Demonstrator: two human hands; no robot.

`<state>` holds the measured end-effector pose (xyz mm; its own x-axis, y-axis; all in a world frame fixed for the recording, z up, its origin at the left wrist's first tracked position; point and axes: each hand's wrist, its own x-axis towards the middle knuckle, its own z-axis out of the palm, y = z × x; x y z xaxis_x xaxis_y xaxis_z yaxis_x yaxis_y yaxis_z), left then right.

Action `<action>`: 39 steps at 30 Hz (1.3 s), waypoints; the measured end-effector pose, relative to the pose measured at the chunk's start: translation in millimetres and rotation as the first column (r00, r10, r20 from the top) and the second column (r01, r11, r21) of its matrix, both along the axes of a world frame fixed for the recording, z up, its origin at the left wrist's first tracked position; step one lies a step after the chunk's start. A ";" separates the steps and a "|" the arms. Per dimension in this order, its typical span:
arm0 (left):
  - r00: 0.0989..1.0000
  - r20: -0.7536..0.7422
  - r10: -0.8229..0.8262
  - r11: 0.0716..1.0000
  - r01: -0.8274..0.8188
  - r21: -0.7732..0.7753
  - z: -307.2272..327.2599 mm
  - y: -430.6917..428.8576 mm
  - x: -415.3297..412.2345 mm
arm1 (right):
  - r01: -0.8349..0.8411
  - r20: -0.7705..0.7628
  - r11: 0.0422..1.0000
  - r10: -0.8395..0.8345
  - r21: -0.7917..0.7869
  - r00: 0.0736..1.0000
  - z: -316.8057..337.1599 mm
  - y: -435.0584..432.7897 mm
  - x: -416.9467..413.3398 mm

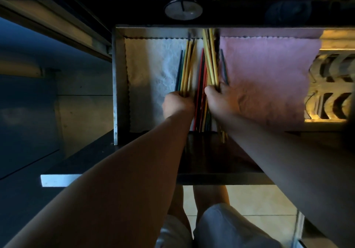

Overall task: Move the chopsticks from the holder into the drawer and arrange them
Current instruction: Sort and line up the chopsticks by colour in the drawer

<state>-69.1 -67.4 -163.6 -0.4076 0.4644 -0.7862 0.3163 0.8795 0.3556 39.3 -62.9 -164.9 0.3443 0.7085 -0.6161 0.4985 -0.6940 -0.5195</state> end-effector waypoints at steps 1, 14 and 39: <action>1.000 -0.020 -0.009 1.000 0.008 -0.012 0.1 0.4 2.5 | 0.009 0.008 1.000 -0.009 0.015 1.000 -1.2 0.0 1.3; 0.987 -0.149 -0.067 0.998 0.067 -0.008 2.9 3.3 36.2 | 0.242 -0.220 0.970 -0.236 -0.003 0.946 -8.7 3.4 39.3; 0.995 -0.077 -0.064 0.998 0.065 0.001 -3.9 7.3 61.4 | 0.211 -0.191 0.971 -0.229 -0.111 0.954 -19.0 3.2 63.7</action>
